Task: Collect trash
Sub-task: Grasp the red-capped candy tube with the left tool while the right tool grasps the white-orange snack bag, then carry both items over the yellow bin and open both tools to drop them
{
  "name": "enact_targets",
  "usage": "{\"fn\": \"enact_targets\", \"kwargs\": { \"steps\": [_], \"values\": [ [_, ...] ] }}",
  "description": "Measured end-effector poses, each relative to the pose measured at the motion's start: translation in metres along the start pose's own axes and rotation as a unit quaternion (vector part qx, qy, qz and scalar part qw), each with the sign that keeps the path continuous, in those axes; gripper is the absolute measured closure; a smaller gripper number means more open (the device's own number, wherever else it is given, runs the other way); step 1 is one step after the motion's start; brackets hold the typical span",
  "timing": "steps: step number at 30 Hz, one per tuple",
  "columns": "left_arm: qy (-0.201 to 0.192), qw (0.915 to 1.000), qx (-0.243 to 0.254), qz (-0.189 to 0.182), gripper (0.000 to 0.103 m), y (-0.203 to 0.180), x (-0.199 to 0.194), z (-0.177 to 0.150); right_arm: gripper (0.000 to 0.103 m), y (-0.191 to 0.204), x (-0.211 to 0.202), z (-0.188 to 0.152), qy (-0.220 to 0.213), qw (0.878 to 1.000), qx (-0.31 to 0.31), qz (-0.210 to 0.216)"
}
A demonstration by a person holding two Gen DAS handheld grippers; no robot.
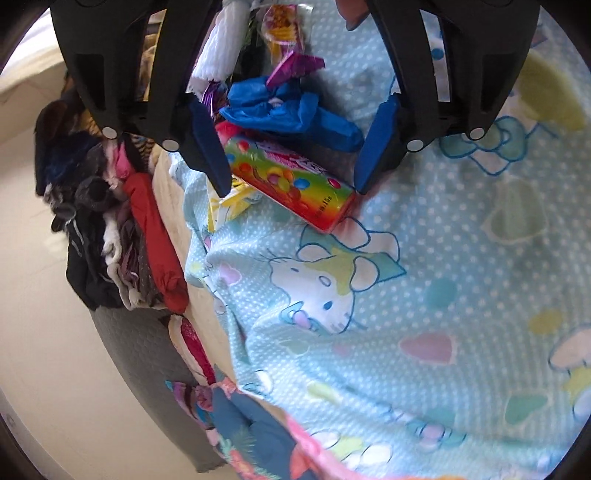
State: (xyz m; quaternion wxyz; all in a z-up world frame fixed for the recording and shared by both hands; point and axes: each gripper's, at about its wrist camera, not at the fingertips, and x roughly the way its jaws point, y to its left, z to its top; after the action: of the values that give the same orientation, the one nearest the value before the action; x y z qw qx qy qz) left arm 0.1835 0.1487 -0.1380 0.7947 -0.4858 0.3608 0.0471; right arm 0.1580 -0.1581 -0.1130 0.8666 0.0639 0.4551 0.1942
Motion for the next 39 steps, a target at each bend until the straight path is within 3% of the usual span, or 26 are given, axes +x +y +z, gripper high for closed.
{"fn": "enact_targets", "kwargs": {
  "steps": [6, 13, 17, 27, 39],
  "values": [
    [0.006, 0.9998, -0.02, -0.007, 0.047, 0.003, 0.007, 0.005, 0.048, 0.0, -0.006, -0.003, -0.007, 1.0, -0.005, 0.011],
    [0.005, 0.9995, -0.029, -0.013, 0.062, 0.005, 0.006, 0.01, 0.057, 0.004, -0.013, -0.006, -0.021, 0.999, -0.015, 0.02],
    [-0.002, 0.999, -0.026, -0.036, 0.069, 0.004, -0.006, 0.008, 0.062, 0.008, -0.016, -0.007, -0.027, 0.999, -0.027, 0.028],
    [-0.036, 0.9951, 0.038, -0.083, 0.076, -0.034, -0.052, -0.004, 0.067, 0.008, -0.033, -0.009, -0.049, 0.997, -0.03, 0.059],
    [-0.068, 0.9871, 0.099, -0.106, 0.076, -0.072, -0.09, -0.022, 0.069, 0.003, -0.068, -0.004, -0.087, 0.993, -0.021, 0.078]
  ]
}}
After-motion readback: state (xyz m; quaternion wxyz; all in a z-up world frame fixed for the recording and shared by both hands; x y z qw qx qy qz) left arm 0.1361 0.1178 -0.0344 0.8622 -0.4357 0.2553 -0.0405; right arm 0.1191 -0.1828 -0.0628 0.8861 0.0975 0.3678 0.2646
